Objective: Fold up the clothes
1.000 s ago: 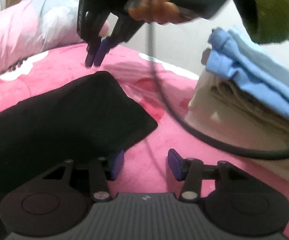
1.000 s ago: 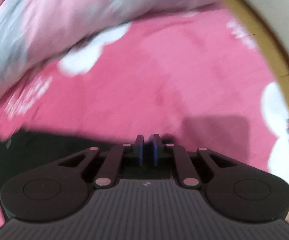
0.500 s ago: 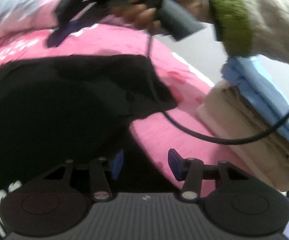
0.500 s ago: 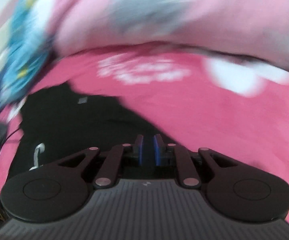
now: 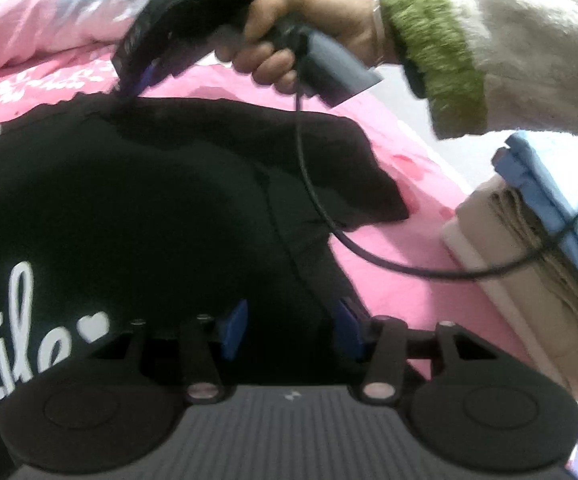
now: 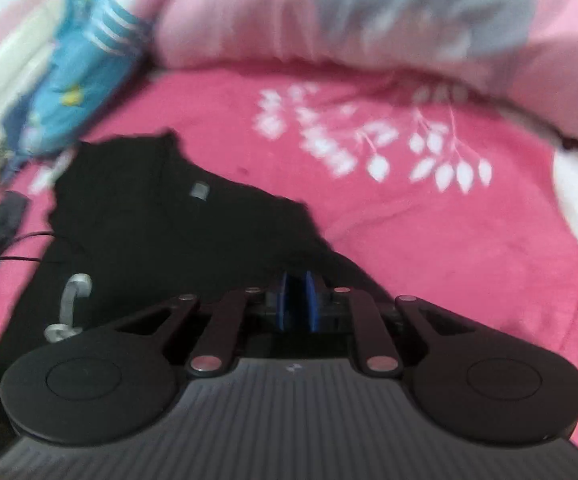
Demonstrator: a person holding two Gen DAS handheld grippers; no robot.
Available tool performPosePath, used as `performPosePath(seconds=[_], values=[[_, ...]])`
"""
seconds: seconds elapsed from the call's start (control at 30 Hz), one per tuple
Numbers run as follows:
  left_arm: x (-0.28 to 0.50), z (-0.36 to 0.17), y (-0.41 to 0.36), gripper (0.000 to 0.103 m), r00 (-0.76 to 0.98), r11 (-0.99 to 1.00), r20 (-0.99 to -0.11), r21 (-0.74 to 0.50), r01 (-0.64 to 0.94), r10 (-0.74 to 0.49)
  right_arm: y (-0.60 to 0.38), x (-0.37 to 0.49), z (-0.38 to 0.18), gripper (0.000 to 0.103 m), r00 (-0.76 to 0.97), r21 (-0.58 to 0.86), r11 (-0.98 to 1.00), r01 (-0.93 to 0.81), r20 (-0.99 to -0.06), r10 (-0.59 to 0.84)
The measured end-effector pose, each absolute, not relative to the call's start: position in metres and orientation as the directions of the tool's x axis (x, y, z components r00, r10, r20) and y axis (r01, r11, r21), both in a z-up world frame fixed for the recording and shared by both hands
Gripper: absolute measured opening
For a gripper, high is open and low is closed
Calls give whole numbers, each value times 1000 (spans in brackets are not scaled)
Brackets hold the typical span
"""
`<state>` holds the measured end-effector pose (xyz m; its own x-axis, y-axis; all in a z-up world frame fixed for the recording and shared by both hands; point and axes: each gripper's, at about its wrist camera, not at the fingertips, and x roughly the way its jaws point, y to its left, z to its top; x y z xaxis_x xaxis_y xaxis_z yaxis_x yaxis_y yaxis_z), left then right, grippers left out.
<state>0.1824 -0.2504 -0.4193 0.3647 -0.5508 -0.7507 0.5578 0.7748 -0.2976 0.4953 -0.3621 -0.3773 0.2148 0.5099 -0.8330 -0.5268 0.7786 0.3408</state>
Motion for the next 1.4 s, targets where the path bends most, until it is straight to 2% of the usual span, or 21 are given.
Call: performPosePath(seconds=[0.07,0.13,0.23,0.37,0.4,0.47,0.5,0.6,0.63,0.7,0.8,0.87,0.93,0.97,1.07,1.1,1.17,1.4], values=[[180,-418,-242,51,378,789,-750,-300,537,-542,-378,506,-382,3,303,393,824,-408,-793,528],[177,-417,-233,51,392,802,-751,-298,517,-532,-396,514,-379,8,412,430,859,-277,-755,510],[175,-416,-222,51,407,817,-751,-299,492,-520,-394,506,-364,8,396,463,825,-325,-725,563],[174,-413,-203,51,435,845,-751,-304,439,-496,-357,493,-370,8,171,545,702,-458,-721,672],[174,-411,-196,51,444,853,-752,-302,425,-487,-354,497,-376,8,179,533,718,-447,-733,656],[174,-407,-182,51,466,871,-752,-299,389,-466,-349,506,-386,0,201,503,754,-421,-759,619],[173,-405,-174,51,479,881,-752,-296,369,-453,-346,510,-391,0,212,488,772,-407,-771,600],[174,-398,-147,51,519,908,-749,-284,309,-411,-361,521,-383,5,417,494,830,-260,-717,558],[175,-394,-136,51,534,916,-747,-278,290,-396,-362,523,-379,5,437,513,822,-249,-697,568],[182,-388,-117,51,567,931,-739,-262,256,-364,-356,521,-374,5,380,568,773,-282,-674,633],[196,-380,-87,51,605,948,-730,-248,199,-318,-317,513,-380,5,175,601,688,-408,-687,705],[204,-377,-69,51,621,958,-729,-236,166,-287,-288,500,-390,5,54,605,638,-476,-704,708],[208,-375,-52,51,628,965,-733,-222,138,-259,-264,494,-403,5,15,586,638,-500,-730,683],[208,-374,-44,51,630,968,-737,-217,125,-247,-260,494,-405,1,49,560,665,-495,-746,665],[199,-367,-10,51,619,978,-758,-184,101,-207,-260,500,-403,0,210,534,750,-390,-742,637],[194,-364,2,51,613,981,-766,-170,96,-193,-265,499,-394,4,283,522,779,-348,-733,618],[185,-357,27,51,600,986,-783,-142,85,-164,-276,493,-374,5,386,515,808,-285,-710,589],[146,-326,123,52,552,999,-833,-7,42,-29,-293,386,-287,5,416,540,797,-271,-681,603]])
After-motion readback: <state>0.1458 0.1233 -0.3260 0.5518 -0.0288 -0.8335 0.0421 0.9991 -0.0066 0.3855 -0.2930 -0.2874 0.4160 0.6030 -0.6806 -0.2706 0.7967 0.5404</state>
